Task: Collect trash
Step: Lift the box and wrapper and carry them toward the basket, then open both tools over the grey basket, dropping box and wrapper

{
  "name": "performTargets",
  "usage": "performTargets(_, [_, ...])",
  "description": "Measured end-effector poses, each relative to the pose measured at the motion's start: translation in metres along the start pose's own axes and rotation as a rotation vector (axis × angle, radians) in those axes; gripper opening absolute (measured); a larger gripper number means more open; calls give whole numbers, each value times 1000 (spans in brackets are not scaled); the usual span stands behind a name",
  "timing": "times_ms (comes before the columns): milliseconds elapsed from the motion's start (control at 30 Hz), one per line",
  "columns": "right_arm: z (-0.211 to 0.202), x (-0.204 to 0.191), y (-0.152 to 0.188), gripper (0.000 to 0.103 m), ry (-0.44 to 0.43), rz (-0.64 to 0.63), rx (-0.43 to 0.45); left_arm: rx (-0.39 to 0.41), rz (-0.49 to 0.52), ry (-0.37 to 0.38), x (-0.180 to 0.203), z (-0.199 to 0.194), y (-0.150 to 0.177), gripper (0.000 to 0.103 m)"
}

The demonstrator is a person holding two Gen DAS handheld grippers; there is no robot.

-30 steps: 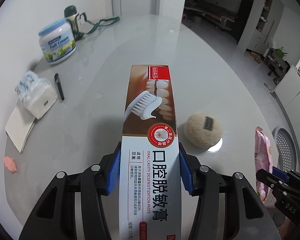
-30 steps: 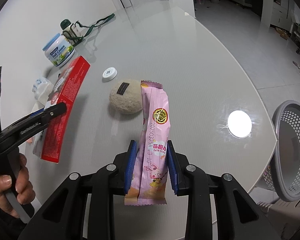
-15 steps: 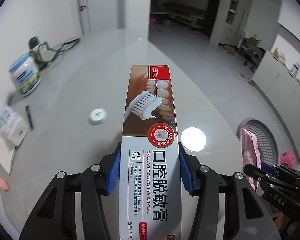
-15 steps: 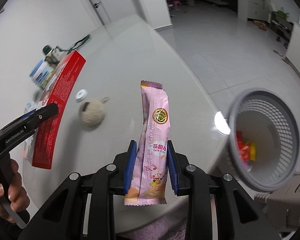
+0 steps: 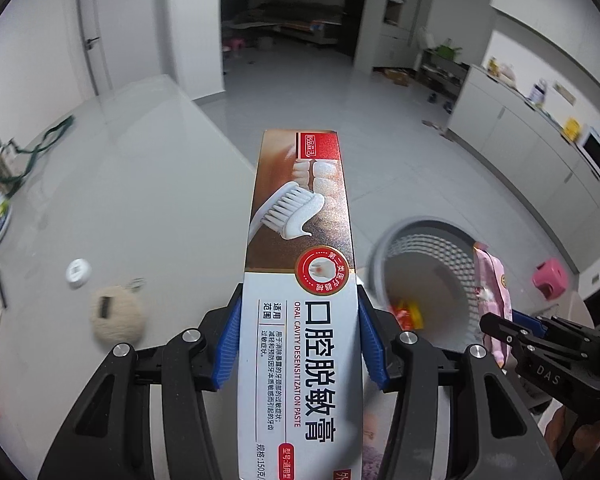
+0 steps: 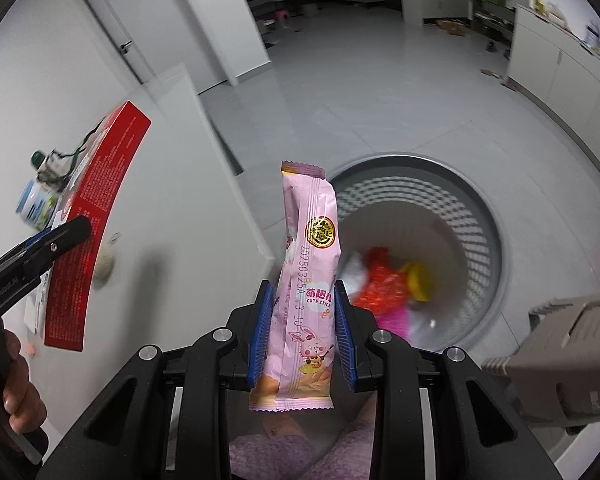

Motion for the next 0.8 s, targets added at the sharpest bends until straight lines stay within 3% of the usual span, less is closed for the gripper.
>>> performTargets(367, [1, 88, -11, 29, 25, 46, -27, -61, 66, 68, 91, 42, -6, 50])
performTargets(800, [40, 120, -23, 29, -18, 13, -128, -171, 105, 92, 158, 93, 9, 51])
Point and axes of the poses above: each gripper's, at about its wrist camera, not at the fingertips, and z roughly the way its jaws point, x to its right, y to its underside, the point moved 8 cm from there along z, roughly the way its jaws point, and after that the axes turned 4 degrees about z, right-handed, at the moved point
